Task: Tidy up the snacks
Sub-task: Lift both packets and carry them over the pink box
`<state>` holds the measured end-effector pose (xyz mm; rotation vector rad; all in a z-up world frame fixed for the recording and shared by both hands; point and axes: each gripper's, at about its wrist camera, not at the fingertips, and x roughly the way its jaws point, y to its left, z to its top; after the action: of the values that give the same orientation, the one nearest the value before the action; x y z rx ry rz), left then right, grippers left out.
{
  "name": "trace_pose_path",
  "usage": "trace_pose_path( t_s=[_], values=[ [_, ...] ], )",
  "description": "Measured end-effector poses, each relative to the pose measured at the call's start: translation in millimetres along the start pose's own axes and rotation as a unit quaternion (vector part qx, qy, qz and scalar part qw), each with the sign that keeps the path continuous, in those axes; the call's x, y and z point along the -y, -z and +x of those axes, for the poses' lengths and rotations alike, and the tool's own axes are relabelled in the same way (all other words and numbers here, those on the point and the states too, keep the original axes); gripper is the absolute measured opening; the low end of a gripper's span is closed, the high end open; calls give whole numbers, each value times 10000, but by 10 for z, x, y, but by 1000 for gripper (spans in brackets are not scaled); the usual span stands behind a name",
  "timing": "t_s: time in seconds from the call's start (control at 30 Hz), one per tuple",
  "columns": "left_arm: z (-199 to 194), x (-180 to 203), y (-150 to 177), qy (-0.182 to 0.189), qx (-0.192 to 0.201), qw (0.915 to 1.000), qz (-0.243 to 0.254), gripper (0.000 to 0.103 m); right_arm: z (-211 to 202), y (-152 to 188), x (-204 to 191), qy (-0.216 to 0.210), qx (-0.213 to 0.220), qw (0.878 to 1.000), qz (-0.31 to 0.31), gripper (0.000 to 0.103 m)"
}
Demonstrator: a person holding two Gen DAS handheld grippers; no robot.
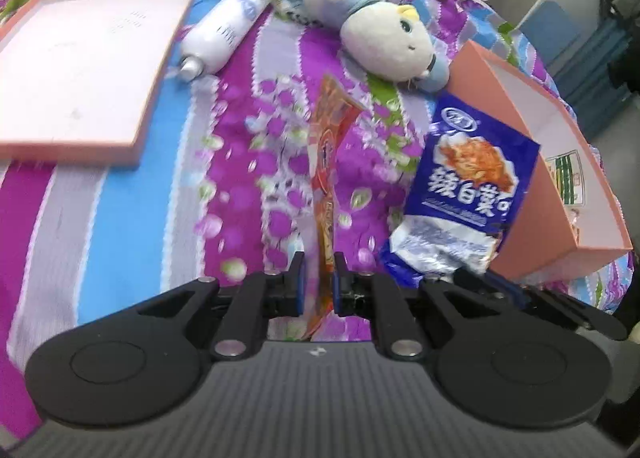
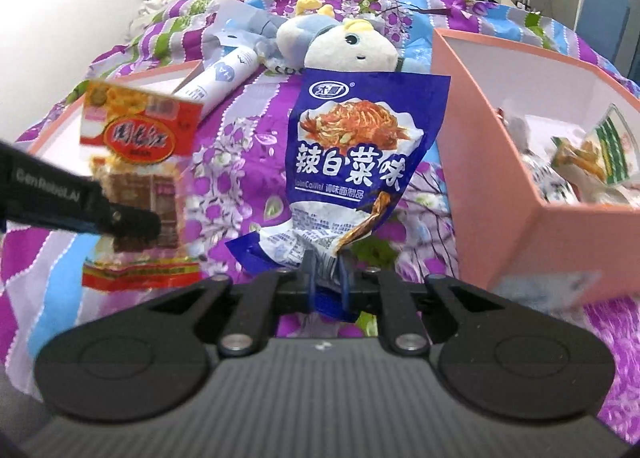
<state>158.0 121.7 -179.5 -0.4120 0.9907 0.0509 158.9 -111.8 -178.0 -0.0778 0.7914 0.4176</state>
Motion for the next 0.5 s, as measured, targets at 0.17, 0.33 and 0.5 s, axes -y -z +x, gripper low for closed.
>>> trace_pose_path(
  t_s=[0.17, 0.33, 0.5],
  values=[
    [-211, 113, 194, -102, 71, 9999, 83, 15, -253, 77, 33, -1, 77, 10000, -55, 14],
    [-495, 318, 287, -194, 253, 9991, 275, 15, -600, 68, 66, 34, 317, 9994, -125, 14],
    [-817, 504, 311, -77, 417, 9985, 356, 15, -989, 12, 121, 6, 597, 9982, -58, 14]
  ],
)
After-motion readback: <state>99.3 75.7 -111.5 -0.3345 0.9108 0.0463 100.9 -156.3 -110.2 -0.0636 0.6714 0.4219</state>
